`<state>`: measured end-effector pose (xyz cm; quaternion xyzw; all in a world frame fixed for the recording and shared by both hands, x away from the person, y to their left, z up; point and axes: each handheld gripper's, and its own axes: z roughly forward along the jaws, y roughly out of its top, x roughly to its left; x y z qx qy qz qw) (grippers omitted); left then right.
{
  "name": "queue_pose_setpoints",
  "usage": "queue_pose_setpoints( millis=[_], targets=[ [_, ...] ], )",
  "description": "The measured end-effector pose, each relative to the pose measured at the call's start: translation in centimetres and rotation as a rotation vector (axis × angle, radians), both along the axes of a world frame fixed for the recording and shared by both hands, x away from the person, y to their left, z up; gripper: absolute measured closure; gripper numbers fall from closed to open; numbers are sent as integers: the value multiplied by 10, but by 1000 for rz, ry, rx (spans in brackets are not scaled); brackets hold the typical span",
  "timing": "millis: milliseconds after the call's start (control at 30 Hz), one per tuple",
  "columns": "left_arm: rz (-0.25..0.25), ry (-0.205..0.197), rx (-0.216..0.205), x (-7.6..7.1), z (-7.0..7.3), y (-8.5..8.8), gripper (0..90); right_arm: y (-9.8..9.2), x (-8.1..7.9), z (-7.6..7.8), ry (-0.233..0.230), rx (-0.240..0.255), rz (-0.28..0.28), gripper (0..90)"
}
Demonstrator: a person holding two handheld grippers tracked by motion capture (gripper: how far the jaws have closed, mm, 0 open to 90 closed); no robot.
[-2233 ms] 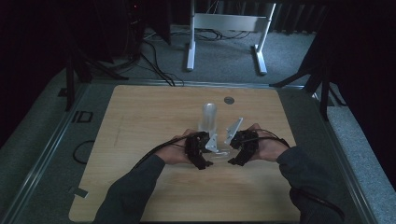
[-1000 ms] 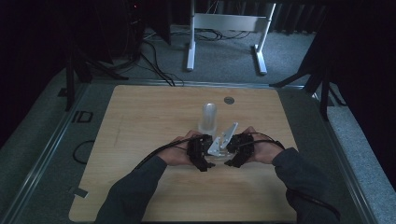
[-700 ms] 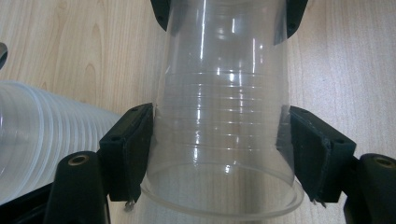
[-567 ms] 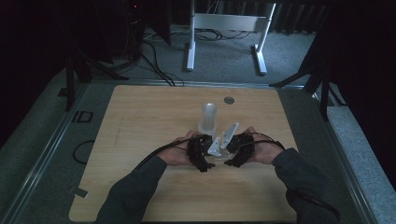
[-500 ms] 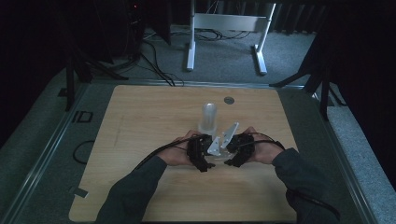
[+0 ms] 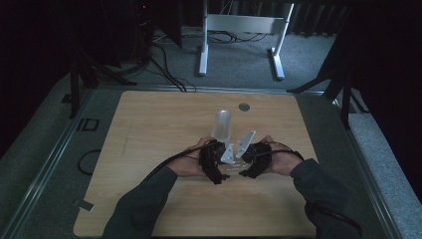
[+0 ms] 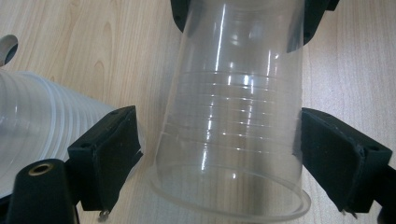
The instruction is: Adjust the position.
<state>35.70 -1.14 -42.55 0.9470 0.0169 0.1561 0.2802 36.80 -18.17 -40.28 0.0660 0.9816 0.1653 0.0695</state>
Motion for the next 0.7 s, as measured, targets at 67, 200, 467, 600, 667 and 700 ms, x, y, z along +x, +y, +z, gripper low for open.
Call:
queue_pose_setpoints(
  millis=[67, 200, 467, 600, 667, 700],
  targets=[
    [6, 2, -7, 0, 0, 0, 143, -1, 0, -1, 0, 5, 0, 415],
    [10, 0, -24, 1, 3, 2, 142, -3, 0, -1, -3, 8, -5, 415],
    [16, -7, -73, 2, 9, 8, 142, -13, 1, -4, 1, 27, -37, 415],
    [18, -9, -96, 2, 12, 9, 142, -21, 1, -9, 1, 32, -66, 415],
    [20, -5, -103, 2, 13, 10, 142, -25, 1, -11, 2, 40, -86, 415],
    [22, -5, -108, 3, 13, 10, 142, -27, 1, -12, 0, 45, -94, 415]
  ],
)
